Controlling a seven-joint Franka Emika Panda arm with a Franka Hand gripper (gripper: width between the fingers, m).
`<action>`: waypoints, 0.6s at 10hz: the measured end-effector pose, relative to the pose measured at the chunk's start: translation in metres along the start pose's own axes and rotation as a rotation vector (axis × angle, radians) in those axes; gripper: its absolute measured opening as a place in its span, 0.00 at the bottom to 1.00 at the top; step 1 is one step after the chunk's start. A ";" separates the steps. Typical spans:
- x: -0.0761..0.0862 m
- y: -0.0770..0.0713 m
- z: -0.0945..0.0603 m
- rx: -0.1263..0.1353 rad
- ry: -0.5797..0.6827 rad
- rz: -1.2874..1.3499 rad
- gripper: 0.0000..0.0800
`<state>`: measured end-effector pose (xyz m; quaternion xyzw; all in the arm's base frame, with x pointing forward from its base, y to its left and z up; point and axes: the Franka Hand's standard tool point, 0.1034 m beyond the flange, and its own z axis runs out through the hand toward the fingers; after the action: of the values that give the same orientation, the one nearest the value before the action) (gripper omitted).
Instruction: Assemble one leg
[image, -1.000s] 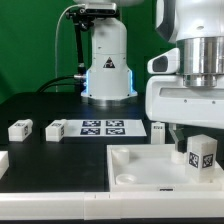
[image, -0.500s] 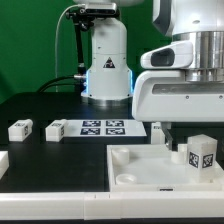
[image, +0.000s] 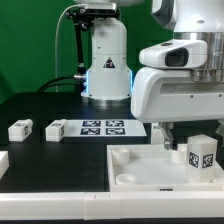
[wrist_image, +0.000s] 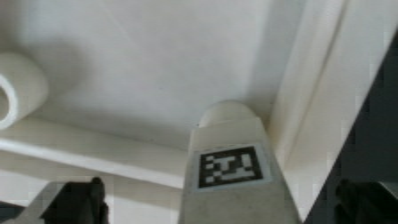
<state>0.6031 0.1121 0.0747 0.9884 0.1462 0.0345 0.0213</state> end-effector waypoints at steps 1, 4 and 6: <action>0.000 0.000 0.000 0.000 0.000 0.007 0.81; 0.017 -0.003 -0.010 -0.002 -0.007 -0.070 0.81; 0.024 -0.001 -0.009 -0.004 -0.002 -0.068 0.81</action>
Offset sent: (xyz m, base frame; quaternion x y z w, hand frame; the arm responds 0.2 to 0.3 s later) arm 0.0267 0.0285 0.0148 0.0296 -0.0344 -0.0573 0.9973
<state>0.6250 0.1203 0.0848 0.9829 0.1796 0.0330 0.0247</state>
